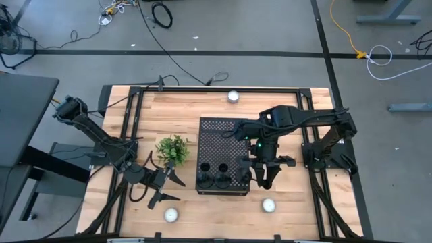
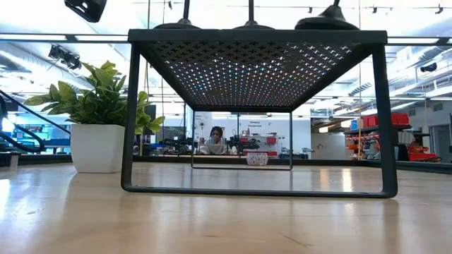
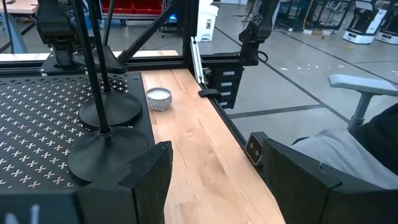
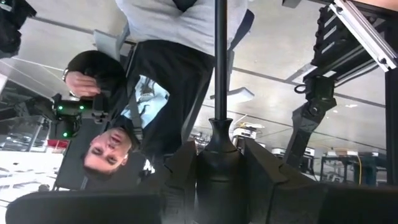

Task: Pick & Place candle stick holders
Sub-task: Put the black candlestick on the shelf

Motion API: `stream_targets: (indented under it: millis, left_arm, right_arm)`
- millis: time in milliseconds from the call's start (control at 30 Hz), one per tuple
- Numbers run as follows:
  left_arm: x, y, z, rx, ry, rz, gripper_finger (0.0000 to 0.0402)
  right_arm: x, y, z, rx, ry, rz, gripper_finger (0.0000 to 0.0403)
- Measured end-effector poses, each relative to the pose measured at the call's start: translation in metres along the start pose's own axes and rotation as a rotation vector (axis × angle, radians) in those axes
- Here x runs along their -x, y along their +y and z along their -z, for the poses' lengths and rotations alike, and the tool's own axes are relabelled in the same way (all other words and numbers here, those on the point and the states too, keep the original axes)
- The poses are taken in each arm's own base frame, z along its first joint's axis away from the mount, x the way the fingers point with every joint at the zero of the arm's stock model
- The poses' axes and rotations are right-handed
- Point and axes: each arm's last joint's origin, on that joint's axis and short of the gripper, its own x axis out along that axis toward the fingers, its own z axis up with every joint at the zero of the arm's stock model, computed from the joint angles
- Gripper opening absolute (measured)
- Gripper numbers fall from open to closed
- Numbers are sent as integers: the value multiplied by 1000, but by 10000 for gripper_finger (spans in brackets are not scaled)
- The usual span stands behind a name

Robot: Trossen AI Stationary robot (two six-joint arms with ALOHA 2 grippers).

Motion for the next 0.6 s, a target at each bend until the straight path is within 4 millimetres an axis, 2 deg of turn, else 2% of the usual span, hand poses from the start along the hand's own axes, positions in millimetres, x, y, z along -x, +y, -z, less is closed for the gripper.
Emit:
stream_targets:
  millis: [300, 500, 600]
  left_arm:
    - [0, 0, 0, 0, 1, 0, 248]
    - [0, 0, 0, 0, 2, 0, 248]
    - [0, 0, 0, 0, 2, 0, 248]
  right_arm:
    - [-11, 11, -17, 49, 59, 36, 88]
    - [-9, 11, -19, 42, 57, 30, 88]
    - [-9, 11, -19, 43, 55, 30, 103]
